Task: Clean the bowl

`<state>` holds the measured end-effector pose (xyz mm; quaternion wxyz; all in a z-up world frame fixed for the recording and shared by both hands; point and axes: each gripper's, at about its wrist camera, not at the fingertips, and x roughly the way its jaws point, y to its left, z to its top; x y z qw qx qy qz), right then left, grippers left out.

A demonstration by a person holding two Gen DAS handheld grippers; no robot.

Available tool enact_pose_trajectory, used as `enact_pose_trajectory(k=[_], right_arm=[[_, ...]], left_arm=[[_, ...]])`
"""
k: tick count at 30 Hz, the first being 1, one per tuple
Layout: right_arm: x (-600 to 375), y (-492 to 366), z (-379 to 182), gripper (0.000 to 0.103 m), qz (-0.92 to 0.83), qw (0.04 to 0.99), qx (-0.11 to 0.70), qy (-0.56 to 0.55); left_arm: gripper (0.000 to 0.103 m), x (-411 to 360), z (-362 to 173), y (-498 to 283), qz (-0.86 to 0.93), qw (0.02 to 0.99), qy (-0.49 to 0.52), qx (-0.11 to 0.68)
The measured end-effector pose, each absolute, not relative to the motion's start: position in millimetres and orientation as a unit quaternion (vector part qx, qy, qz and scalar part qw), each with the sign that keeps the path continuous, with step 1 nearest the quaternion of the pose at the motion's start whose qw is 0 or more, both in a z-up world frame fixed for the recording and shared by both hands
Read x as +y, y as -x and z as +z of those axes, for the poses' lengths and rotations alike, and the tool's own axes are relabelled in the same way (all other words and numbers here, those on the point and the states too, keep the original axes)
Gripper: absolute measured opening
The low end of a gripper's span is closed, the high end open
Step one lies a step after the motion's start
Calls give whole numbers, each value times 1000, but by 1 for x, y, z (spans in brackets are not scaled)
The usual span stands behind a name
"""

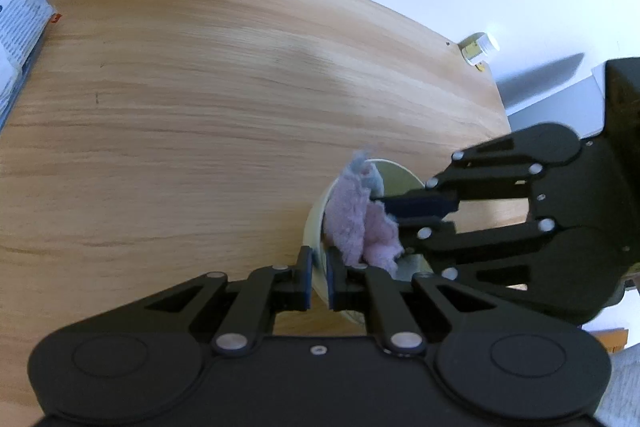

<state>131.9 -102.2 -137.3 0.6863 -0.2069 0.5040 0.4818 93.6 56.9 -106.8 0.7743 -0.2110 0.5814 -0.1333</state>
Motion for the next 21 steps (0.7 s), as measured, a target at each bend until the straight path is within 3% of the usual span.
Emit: enact_pose_trajectory(k=[7, 21], right_arm=[[-93, -126, -147, 11, 487, 694, 480, 225], [-90, -124, -166, 11, 447, 683, 507, 279]], left_arm=[[9, 52, -103, -95, -147, 777, 178, 585], [9, 46, -99, -101, -135, 772, 168, 597]])
